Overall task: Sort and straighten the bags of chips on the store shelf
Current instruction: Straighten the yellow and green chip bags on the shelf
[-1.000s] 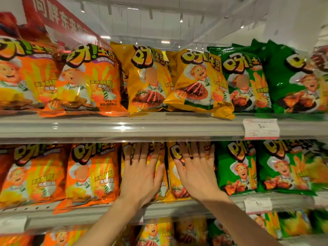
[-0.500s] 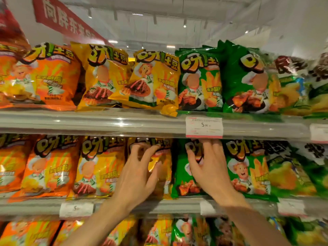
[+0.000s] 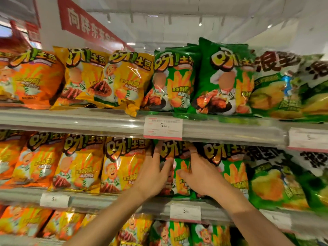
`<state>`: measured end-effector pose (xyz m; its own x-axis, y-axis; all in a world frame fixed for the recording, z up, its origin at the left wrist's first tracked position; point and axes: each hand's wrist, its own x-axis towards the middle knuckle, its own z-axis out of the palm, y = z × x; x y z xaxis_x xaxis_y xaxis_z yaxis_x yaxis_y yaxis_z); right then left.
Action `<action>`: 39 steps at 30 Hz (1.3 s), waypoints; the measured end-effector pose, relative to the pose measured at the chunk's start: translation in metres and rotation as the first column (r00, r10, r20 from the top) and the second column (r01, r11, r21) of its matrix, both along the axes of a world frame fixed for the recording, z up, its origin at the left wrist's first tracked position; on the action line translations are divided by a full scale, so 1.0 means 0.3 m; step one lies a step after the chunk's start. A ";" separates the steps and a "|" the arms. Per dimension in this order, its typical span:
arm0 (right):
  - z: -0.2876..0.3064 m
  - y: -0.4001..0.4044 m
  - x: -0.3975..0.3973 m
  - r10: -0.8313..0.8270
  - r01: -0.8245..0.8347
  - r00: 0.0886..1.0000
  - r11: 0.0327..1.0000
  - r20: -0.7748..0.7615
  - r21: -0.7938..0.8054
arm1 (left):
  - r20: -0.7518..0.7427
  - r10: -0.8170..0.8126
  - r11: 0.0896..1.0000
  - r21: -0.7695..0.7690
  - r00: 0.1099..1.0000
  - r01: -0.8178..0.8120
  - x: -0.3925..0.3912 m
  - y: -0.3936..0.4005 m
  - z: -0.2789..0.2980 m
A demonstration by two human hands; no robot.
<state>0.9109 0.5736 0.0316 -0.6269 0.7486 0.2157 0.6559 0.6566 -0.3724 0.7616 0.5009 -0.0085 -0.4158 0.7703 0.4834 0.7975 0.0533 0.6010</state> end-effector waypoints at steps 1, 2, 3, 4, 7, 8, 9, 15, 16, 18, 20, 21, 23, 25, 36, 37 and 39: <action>0.004 0.004 -0.006 0.020 -0.022 1.000 0.998 -0.022 -0.066 | 0.023 -0.010 1.000 -0.004 1.000 0.010 0.000 0.006 -0.006; 0.008 0.010 -0.009 0.045 -0.053 0.997 0.991 -0.064 -0.126 | 0.044 -0.025 1.000 0.004 0.999 0.025 -0.007 0.013 -0.015; 0.007 0.016 -0.010 0.059 -0.078 0.992 0.983 -0.113 -0.169 | 0.069 -0.046 0.999 0.021 0.997 0.045 -0.014 0.016 -0.023; 0.008 0.019 -0.008 0.061 -0.092 0.985 0.978 -0.161 -0.189 | 0.092 -0.072 0.997 0.037 0.993 0.069 -0.020 0.020 -0.030; 0.007 0.019 -0.002 0.074 -0.133 0.953 0.973 -0.294 -0.187 | 0.139 -0.116 0.991 0.086 0.983 0.105 -0.029 0.026 -0.046; 0.006 0.017 -0.002 0.085 -0.152 0.942 0.970 -0.324 -0.188 | 0.163 -0.127 0.987 0.117 0.978 0.108 -0.030 0.028 -0.047; 0.005 0.015 -0.002 0.092 -0.166 0.935 0.967 -0.342 -0.194 | 0.191 -0.142 0.983 0.145 0.971 0.115 -0.031 0.029 -0.047; -0.006 0.017 -0.010 0.079 -0.161 0.925 0.967 -0.371 -0.196 | 0.190 -0.103 0.982 0.178 0.976 0.069 -0.023 0.042 -0.035; -0.009 0.019 -0.010 0.068 -0.149 0.928 0.969 -0.367 -0.197 | 0.182 -0.094 0.982 0.176 0.979 0.061 -0.022 0.047 -0.034; -0.012 0.019 -0.010 0.046 -0.120 0.937 0.974 -0.347 -0.194 | 0.174 -0.086 0.982 0.180 0.981 0.054 -0.021 0.054 -0.036; -0.011 0.018 -0.007 0.028 -0.092 0.946 0.978 -0.322 -0.185 | 0.158 -0.092 0.980 0.190 0.983 0.062 -0.021 0.056 -0.035; -0.012 0.019 -0.008 0.018 -0.079 0.949 0.980 -0.315 -0.182 | 0.152 -0.090 0.980 0.189 0.984 0.060 -0.023 0.058 -0.034; -0.013 0.023 -0.009 -0.001 -0.058 0.952 0.981 -0.305 -0.184 | 0.146 -0.080 0.982 0.180 0.986 0.053 -0.025 0.061 -0.033; -0.014 0.027 -0.009 -0.009 -0.050 0.954 0.981 -0.300 -0.189 | 0.148 -0.082 0.983 0.176 0.986 0.056 -0.027 0.067 -0.033; -0.028 -0.008 0.000 -0.047 0.041 0.988 0.998 -0.149 -0.039 | -0.184 -0.104 0.976 0.170 0.978 0.135 -0.091 -0.102 0.005; -0.031 -0.025 0.002 -0.049 0.058 0.991 0.996 -0.128 0.065 | -0.262 -0.062 0.977 0.181 0.963 0.112 -0.124 -0.128 0.006; -0.043 -0.054 -0.008 -0.044 0.064 0.997 0.940 -0.068 0.336 | -0.469 0.067 0.982 0.186 0.881 0.024 -0.196 -0.161 0.008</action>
